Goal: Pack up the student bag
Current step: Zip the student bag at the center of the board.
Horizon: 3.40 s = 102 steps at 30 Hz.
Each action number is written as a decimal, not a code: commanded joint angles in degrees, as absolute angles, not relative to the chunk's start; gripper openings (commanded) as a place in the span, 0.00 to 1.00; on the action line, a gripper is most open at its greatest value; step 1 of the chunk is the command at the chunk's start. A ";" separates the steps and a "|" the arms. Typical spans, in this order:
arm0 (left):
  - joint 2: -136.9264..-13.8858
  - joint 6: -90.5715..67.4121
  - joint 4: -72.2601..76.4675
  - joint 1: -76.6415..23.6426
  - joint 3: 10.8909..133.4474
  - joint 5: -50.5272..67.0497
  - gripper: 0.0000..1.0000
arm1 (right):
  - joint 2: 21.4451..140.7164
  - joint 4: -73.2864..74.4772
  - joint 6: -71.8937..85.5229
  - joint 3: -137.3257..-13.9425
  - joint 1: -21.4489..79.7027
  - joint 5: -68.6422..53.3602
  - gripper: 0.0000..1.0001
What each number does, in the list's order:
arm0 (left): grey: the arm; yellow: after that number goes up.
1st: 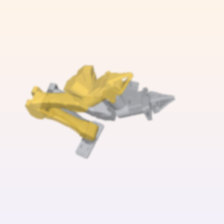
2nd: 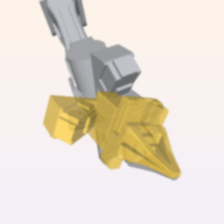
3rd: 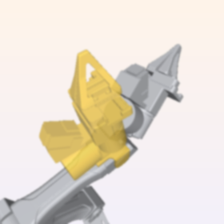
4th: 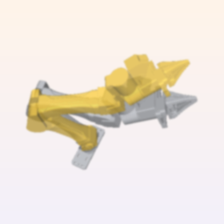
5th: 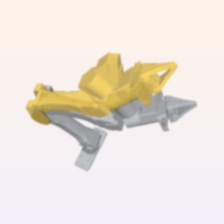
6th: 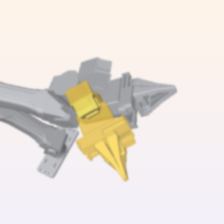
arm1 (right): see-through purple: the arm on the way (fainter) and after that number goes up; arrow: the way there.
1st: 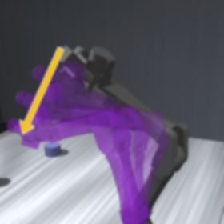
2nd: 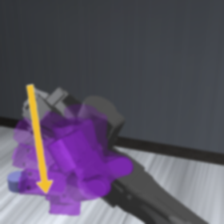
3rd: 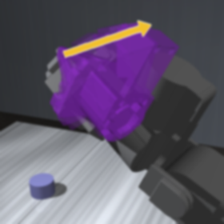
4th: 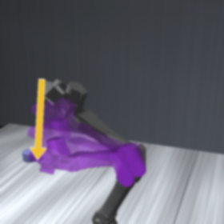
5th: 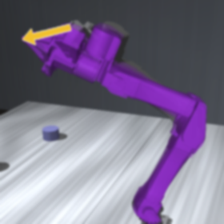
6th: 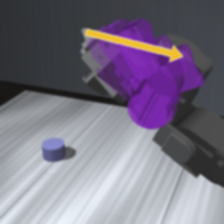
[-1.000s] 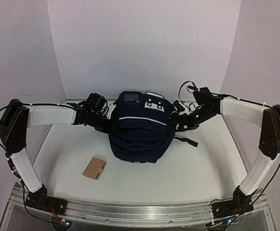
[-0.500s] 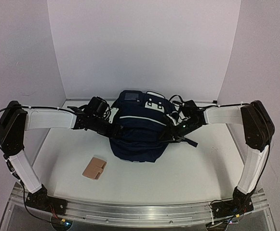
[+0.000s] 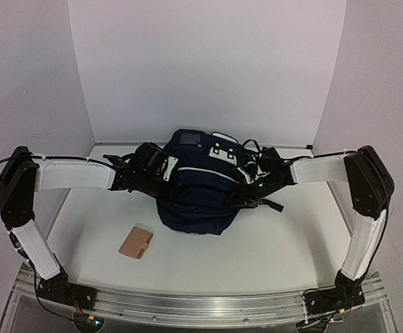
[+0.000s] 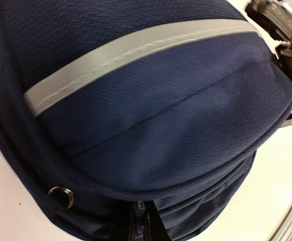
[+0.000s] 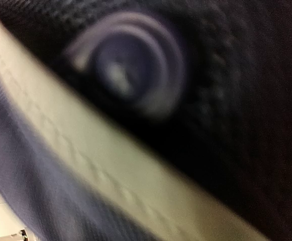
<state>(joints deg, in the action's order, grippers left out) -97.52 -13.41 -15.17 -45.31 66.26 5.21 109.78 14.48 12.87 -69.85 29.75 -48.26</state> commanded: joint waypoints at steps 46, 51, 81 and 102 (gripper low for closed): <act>-96.22 -14.74 -21.49 -30.02 71.00 11.84 0.00 | 102.51 17.30 1.27 -76.41 25.41 -44.23 0.90; -95.49 -9.87 -21.94 -33.34 70.13 16.89 0.00 | 110.36 12.92 5.26 -81.16 28.19 -46.87 0.81; -106.70 -20.06 -10.06 -55.99 77.76 8.55 0.12 | 117.21 -12.07 24.51 -79.15 36.81 -44.93 0.34; -81.81 -23.48 -16.74 -48.37 64.96 3.01 0.70 | 104.22 -6.57 7.34 -69.27 39.61 -32.37 0.64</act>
